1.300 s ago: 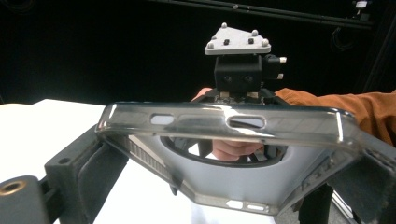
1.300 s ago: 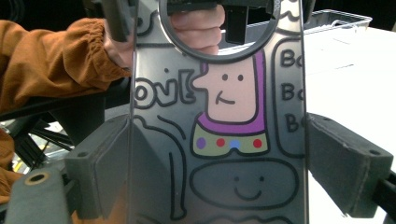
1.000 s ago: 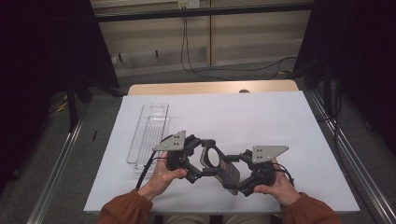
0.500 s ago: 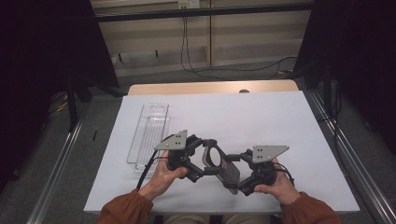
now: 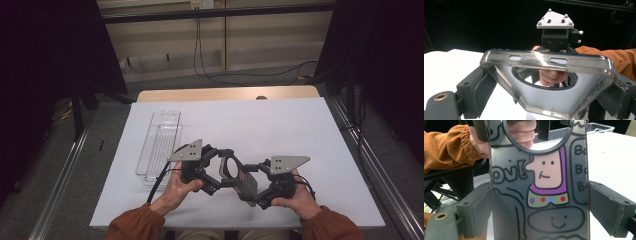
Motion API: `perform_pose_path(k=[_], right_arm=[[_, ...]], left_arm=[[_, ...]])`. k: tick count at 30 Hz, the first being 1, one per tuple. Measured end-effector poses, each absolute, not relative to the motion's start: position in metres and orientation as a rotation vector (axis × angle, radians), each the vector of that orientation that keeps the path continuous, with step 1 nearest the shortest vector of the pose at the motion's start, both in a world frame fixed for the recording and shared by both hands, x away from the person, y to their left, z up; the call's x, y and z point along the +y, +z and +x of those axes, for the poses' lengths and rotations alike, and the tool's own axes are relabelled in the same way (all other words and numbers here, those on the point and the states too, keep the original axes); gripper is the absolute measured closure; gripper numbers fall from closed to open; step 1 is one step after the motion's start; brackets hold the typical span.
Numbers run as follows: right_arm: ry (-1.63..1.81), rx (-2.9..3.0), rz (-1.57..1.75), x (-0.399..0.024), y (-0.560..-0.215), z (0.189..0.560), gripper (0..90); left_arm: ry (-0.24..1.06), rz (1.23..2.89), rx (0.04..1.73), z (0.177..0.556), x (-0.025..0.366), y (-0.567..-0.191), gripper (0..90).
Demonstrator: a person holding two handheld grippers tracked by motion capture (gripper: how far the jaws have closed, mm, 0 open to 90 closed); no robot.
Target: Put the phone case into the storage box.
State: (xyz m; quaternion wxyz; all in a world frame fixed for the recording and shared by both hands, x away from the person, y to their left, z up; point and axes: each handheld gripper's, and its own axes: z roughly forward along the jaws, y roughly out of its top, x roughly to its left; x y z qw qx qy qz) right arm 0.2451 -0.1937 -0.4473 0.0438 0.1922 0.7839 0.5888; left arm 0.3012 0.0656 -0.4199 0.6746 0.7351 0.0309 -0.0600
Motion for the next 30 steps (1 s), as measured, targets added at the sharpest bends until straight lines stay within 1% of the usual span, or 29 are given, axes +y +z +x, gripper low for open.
perform_pose_path(k=[8,12,15,23,30], right_arm=[[1.802,2.383,0.596,-0.193,-0.447,0.245,9.4],[1.794,2.383,0.604,-0.193,-0.447,0.245,7.4],[1.786,2.376,0.612,-0.193,-0.447,0.245,4.7],[1.772,2.352,0.640,-0.195,-0.446,0.245,1.8],[1.698,2.303,0.717,-0.200,-0.446,0.245,1.4]], left_arm=[[-0.122,1.651,0.069,0.300,0.065,-0.417,11.7],[-0.115,1.652,0.077,0.302,0.066,-0.417,12.0],[-0.107,1.658,0.092,0.304,0.068,-0.417,12.2],[-0.079,1.645,0.121,0.305,0.073,-0.413,12.3],[-0.037,1.643,0.175,0.307,0.081,-0.408,12.3]])
